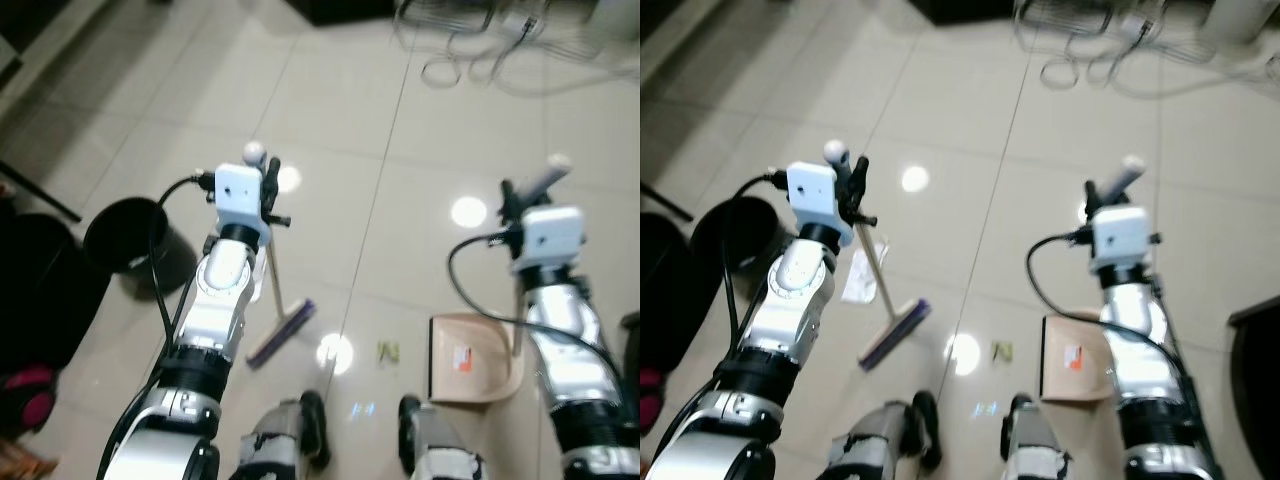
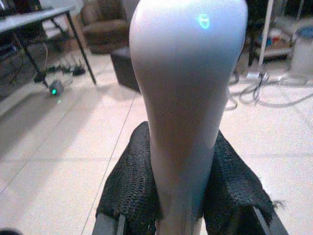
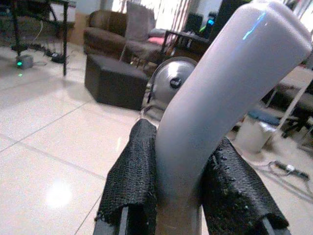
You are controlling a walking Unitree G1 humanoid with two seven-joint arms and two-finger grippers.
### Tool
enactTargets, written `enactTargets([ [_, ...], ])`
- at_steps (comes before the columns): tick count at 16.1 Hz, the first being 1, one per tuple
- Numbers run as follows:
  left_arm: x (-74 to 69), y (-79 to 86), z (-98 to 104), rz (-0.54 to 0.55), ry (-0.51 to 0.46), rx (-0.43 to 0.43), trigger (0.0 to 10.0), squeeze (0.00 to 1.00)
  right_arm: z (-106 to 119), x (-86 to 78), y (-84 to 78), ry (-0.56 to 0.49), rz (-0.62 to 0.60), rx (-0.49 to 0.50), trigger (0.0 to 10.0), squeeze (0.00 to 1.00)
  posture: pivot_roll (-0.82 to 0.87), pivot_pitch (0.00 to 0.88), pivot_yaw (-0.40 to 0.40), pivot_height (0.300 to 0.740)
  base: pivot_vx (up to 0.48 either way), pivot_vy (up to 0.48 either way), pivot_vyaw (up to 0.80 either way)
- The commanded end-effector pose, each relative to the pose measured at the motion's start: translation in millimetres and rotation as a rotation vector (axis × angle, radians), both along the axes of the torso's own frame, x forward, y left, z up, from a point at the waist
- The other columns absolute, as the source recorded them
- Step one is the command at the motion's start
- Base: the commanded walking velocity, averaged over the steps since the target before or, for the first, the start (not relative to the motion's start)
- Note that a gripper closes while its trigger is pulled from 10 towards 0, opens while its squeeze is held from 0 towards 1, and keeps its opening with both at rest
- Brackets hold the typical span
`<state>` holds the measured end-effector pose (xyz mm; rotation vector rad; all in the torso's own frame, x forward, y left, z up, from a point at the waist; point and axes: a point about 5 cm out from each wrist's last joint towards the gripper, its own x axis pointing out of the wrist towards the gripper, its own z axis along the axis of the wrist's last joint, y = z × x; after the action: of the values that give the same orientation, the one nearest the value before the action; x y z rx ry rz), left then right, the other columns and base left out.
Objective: Sweep floor
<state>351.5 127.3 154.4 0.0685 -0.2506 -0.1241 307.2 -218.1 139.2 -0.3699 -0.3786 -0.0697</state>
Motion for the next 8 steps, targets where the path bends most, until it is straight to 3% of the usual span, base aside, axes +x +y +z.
enactTargets([
  [1,0.6,1.8,3.3,0.011,-0.028,-0.005,10.0,0.0,3.0,-1.4,2.8,-0.046,0.002,-0.008,10.0,0.0,0.09,0.379,0.173,0.74,0.0,0.0,0.0],
  [3,1.5,-3.9,2.1,-0.013,-0.042,-0.022,10.0,0.0,6.5,-2.5,6.8,-0.118,-0.021,0.001,10.0,0.0,0.09,0.381,0.192,0.74,0.0,0.0,0.0],
  [8,6.4,-14.0,0.1,-0.039,-0.036,-0.036,10.0,0.0,6.0,-0.2,21.9,-0.178,-0.012,0.015,10.0,0.0,0.11,0.386,0.208,0.74,0.0,0.0,0.0],
])
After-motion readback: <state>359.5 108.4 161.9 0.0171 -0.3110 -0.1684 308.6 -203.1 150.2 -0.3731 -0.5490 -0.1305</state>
